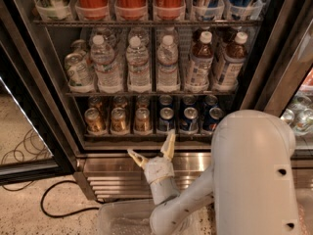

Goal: Pick pepsi can from bottom shelf of fridge

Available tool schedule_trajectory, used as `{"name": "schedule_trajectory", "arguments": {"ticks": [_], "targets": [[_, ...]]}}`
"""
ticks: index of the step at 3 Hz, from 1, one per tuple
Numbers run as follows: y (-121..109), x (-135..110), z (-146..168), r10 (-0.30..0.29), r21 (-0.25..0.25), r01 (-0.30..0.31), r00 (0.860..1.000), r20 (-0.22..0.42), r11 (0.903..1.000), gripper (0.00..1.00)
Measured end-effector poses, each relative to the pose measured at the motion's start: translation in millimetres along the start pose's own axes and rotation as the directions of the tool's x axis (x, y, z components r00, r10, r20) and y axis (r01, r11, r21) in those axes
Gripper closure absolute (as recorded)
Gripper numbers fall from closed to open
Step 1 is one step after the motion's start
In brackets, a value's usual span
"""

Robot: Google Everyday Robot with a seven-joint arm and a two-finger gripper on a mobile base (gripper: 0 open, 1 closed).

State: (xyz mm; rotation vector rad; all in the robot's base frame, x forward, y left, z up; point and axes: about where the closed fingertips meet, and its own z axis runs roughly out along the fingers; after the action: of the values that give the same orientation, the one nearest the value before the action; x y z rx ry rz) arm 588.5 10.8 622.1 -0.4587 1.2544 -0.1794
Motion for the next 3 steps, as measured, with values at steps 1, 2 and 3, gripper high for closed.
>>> {"name": "schedule_trajectory", "arguments": {"ticks": [1,2,3], "targets": [[-9,14,5,0.070,0.058,-0.069,0.998,-0.008,0.9959,0.00],[-6,28,7,0.113,0.088,-0.111,0.993,-0.018,0.9900,0.00],[4,30,8,0.113,0.050,-0.111,0.993,-0.037,0.9926,0.00]]}}
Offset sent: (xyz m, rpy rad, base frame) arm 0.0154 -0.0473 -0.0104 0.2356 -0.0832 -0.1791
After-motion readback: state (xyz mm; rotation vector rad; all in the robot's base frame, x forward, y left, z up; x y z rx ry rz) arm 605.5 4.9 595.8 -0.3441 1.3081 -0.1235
